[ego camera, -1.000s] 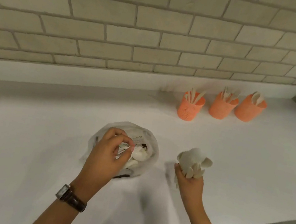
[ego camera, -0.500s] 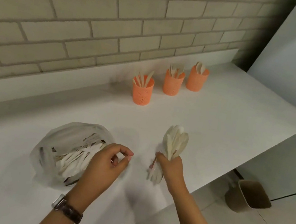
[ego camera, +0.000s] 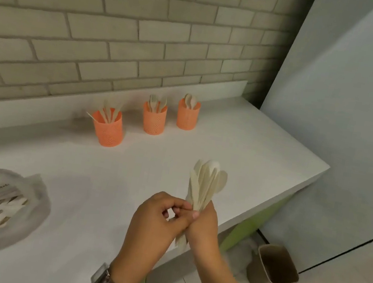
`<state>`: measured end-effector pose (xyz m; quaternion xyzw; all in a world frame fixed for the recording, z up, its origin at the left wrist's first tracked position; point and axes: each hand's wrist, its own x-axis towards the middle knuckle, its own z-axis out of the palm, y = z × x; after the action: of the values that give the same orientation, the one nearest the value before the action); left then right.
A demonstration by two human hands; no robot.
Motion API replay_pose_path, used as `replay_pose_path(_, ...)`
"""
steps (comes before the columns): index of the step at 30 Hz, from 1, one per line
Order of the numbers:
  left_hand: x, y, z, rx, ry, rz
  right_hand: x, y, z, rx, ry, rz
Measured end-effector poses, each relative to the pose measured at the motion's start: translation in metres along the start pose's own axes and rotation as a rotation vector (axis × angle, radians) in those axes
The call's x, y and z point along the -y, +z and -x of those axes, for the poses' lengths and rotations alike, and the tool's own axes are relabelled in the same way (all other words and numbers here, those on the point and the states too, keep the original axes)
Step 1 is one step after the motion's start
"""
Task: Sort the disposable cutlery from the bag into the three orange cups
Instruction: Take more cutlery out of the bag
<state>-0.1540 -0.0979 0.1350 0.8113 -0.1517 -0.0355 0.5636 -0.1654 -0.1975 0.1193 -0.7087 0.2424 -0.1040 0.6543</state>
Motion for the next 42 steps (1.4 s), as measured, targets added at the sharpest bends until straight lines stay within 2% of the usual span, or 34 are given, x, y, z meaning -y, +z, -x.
replay_pose_path(5,-0.021,0.040,-0.021,-0.035,-0.002,-0.044,0.006,-0.029,-0.019,0.004,-0.059,-0.056)
replay_pose_path(8,-0.024,0.056,-0.043,-0.112,-0.039,-0.029,0.010,-0.037,-0.039,0.049,-0.005,-0.093)
replay_pose_path(10,-0.022,0.062,-0.061,-0.156,-0.090,0.044,0.014,-0.039,-0.056,0.060,-0.063,0.116)
replay_pose_path(13,-0.016,0.066,-0.095,-0.210,-0.179,0.162,0.018,-0.038,-0.088,0.034,-0.280,0.535)
replay_pose_path(17,-0.001,0.069,-0.142,-0.303,-0.201,0.211,0.026,-0.029,-0.140,0.073,-0.370,0.659)
replay_pose_path(19,0.004,0.070,-0.164,-0.341,-0.193,0.226,0.028,-0.024,-0.167,0.149,-0.343,0.637)
replay_pose_path(23,0.008,0.069,-0.204,-0.376,-0.208,0.211,0.035,-0.011,-0.210,0.291,-0.201,0.431)
replay_pose_path(28,0.008,0.063,-0.232,-0.340,-0.224,0.179,0.039,0.008,-0.242,0.263,-0.210,0.314)
replay_pose_path(31,0.010,0.057,-0.236,-0.411,-0.254,0.228,0.043,0.023,-0.246,0.293,-0.162,0.189)
replay_pose_path(33,0.015,0.052,-0.240,-0.490,-0.295,0.272,0.045,0.031,-0.245,0.306,-0.204,0.247)
replay_pose_path(36,0.017,0.049,-0.243,-0.562,-0.315,0.381,0.048,0.040,-0.252,0.398,-0.145,0.147)
replay_pose_path(40,0.015,0.053,-0.242,-0.572,-0.272,0.392,0.060,0.043,-0.265,0.563,-0.039,-0.008)
replay_pose_path(42,0.012,0.053,-0.242,-0.577,-0.263,0.370,0.063,0.044,-0.267,0.633,-0.073,-0.016)
